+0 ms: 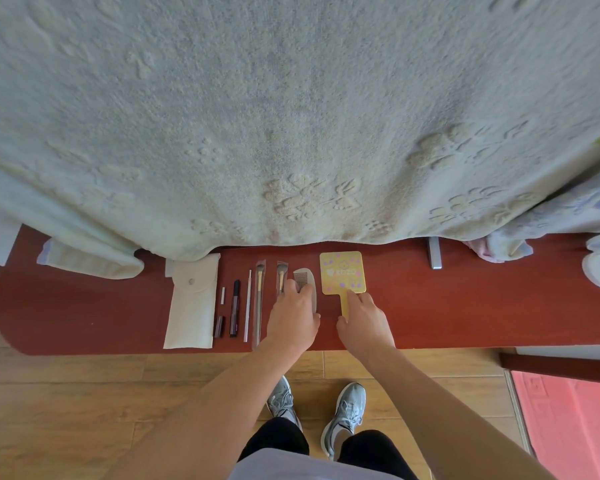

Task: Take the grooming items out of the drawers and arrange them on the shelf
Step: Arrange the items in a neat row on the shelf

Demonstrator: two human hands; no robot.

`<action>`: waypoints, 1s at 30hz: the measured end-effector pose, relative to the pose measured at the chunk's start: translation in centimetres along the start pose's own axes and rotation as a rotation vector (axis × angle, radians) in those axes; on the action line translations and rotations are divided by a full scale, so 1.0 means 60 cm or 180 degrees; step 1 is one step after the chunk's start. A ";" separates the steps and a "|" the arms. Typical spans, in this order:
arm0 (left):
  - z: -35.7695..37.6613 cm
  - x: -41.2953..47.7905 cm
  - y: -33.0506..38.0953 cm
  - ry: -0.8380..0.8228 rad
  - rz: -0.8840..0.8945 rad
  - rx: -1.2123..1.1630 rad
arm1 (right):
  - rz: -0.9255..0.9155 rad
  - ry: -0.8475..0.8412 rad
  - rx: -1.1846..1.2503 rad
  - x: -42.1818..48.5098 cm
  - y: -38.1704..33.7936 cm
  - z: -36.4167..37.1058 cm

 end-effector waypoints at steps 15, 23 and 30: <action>0.007 0.002 -0.005 -0.0060 -0.0023 0.0013 | -0.0050 -0.0049 -0.0013 0.003 0.002 -0.002; -0.001 -0.002 -0.004 -0.0052 -0.0049 -0.0042 | -0.0170 -0.0124 -0.0101 0.004 0.007 -0.011; -0.022 -0.007 0.004 0.0130 0.0011 0.0210 | -0.0337 -0.0069 -0.0143 -0.001 0.019 -0.036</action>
Point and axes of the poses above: each hand's wrist, its own x-axis towards the middle knuckle, its own z-axis out of the palm, y = z × x, the point moved 4 cm from there along x, towards the middle knuckle, and after that the axes turned 8 degrees about y, right-handed, at the moved point
